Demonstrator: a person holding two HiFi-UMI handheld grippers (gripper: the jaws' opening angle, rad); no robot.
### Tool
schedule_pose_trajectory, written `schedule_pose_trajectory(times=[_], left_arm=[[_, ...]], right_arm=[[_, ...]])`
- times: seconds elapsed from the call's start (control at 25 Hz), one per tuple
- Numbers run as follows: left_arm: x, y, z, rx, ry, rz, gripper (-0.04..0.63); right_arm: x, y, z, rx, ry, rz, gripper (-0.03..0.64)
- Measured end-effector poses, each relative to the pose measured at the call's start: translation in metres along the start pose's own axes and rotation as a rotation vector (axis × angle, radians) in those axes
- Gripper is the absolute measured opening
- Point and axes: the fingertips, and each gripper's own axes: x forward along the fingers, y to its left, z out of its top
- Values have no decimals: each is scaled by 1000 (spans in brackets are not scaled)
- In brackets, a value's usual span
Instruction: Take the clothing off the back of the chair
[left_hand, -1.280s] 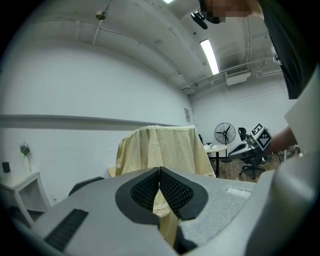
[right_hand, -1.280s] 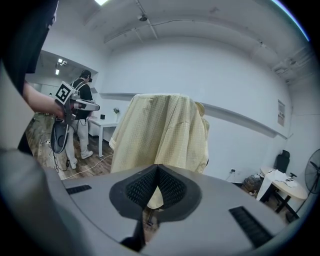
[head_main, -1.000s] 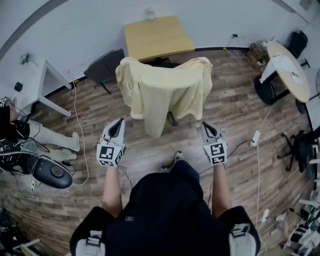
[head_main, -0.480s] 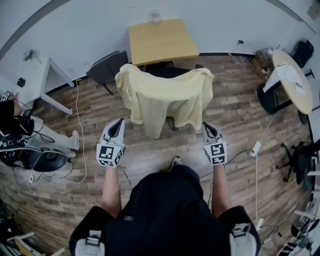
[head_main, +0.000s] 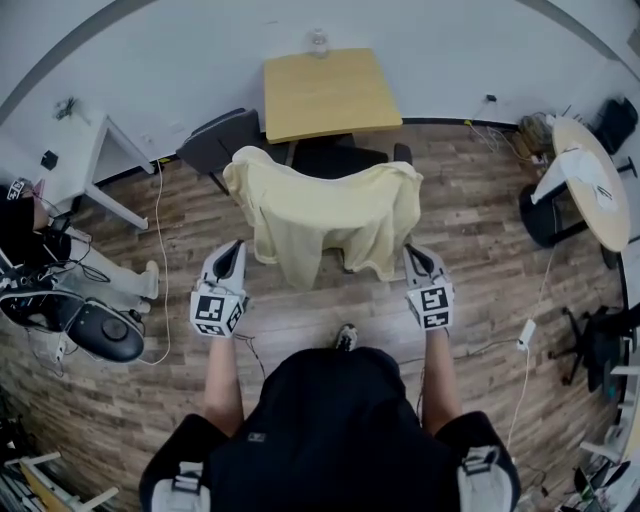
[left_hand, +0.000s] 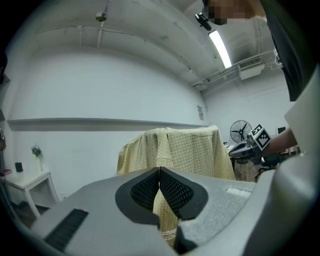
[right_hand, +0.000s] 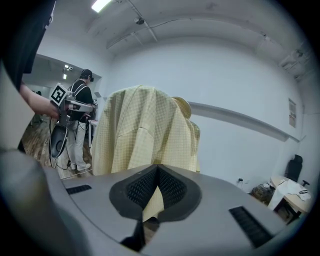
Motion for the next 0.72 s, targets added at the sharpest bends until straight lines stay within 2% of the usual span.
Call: schedule_pose_trajectory(times=[0.4,0.72], left_arm=[[6,11,-4,-9,23,93,3],[27,20,-4,-11,27,139,3]], right_arm=[[31,-32,7,-13,-39,40,-6],[58,-54,12,-25,-45,71,-6]])
